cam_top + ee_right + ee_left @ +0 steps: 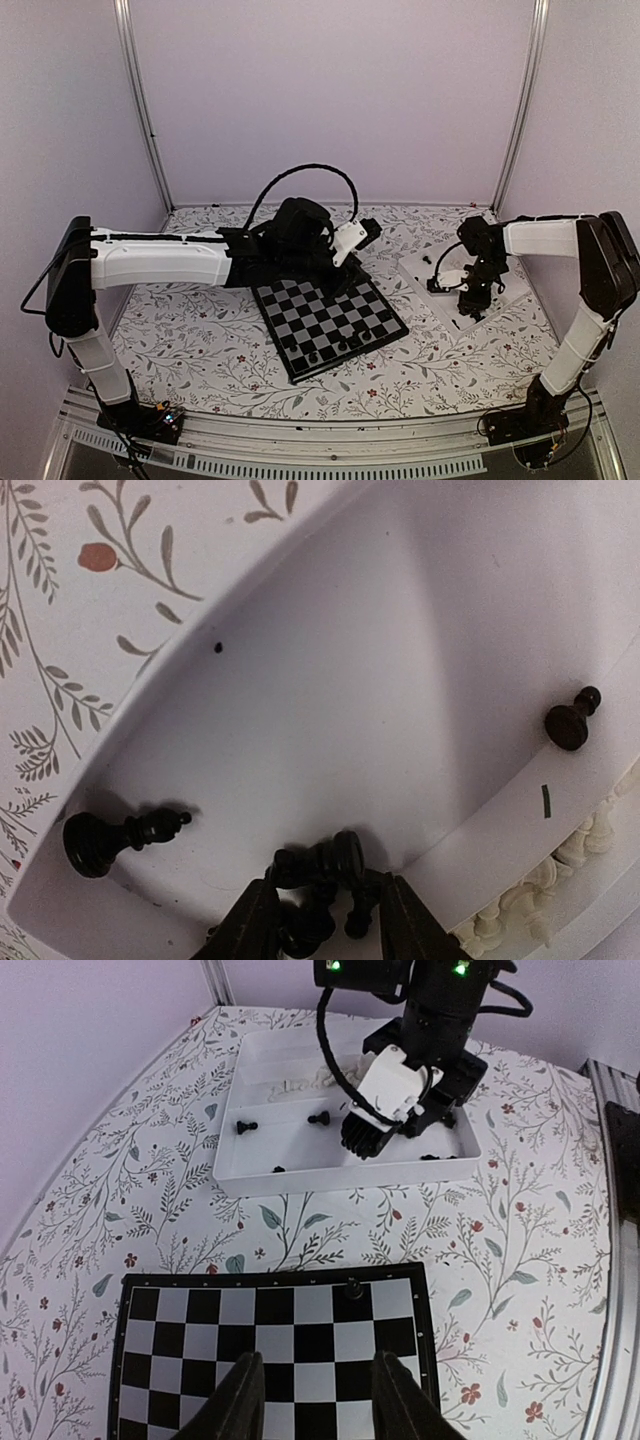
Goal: Set up the chess pieces on the board
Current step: Adjust the chess piece in the storage box.
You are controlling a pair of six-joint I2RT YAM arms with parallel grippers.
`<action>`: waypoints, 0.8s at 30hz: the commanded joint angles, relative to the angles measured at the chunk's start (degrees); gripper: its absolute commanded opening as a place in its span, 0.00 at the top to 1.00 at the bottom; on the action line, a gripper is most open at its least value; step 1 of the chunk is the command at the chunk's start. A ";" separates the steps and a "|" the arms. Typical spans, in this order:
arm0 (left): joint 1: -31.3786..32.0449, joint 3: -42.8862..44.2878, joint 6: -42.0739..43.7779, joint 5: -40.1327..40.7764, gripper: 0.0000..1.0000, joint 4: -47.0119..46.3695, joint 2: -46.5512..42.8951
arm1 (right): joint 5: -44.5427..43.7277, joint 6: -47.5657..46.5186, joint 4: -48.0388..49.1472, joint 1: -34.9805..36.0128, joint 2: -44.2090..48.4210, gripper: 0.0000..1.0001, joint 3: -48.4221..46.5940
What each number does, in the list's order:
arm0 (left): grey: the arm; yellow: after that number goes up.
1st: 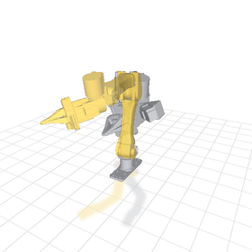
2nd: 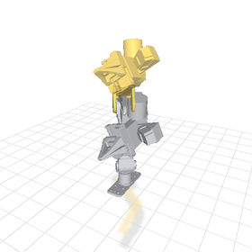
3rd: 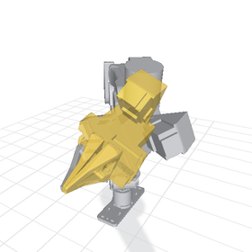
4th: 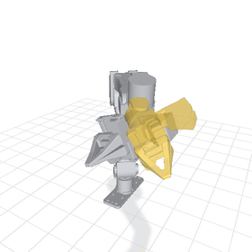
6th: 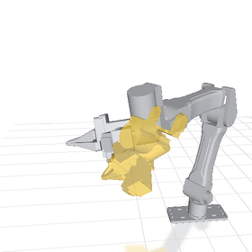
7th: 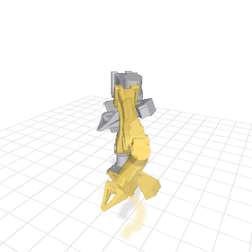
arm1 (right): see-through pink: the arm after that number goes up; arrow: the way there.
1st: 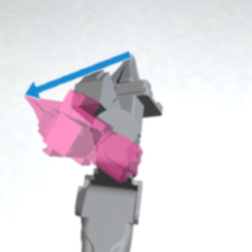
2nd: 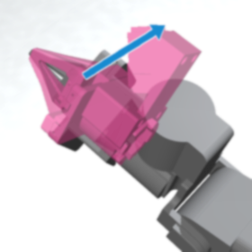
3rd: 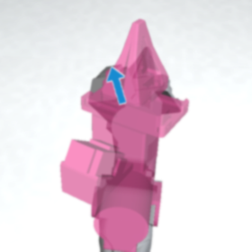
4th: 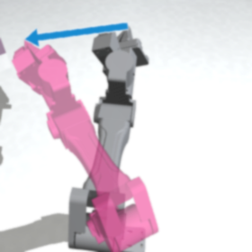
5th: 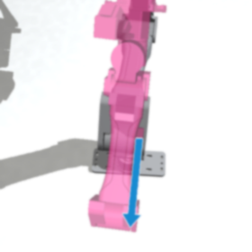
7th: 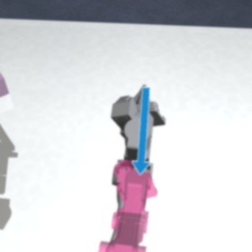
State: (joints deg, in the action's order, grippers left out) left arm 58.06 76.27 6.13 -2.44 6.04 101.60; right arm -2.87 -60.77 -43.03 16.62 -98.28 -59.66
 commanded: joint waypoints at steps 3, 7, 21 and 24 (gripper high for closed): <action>-0.23 0.35 1.19 0.42 0.62 0.37 -0.71 | 5.58 1.75 -3.01 1.65 -3.46 0.63 -3.26; -0.08 0.45 1.47 0.55 0.62 0.68 -0.61 | 9.72 3.87 -5.59 1.61 -5.18 0.63 -6.99; 0.24 0.52 2.19 0.91 0.62 1.35 -0.80 | 3.50 -4.40 -5.37 1.63 -3.76 0.58 -8.42; 0.25 0.47 2.34 0.93 0.62 1.40 -0.83 | 1.27 -7.52 -4.76 1.65 -3.51 0.59 -8.27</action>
State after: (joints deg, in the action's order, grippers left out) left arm 58.13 76.27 7.53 -2.00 6.85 101.60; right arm 2.00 -63.11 -48.36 18.00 -103.13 -67.96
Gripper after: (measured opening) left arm 0.383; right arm 0.415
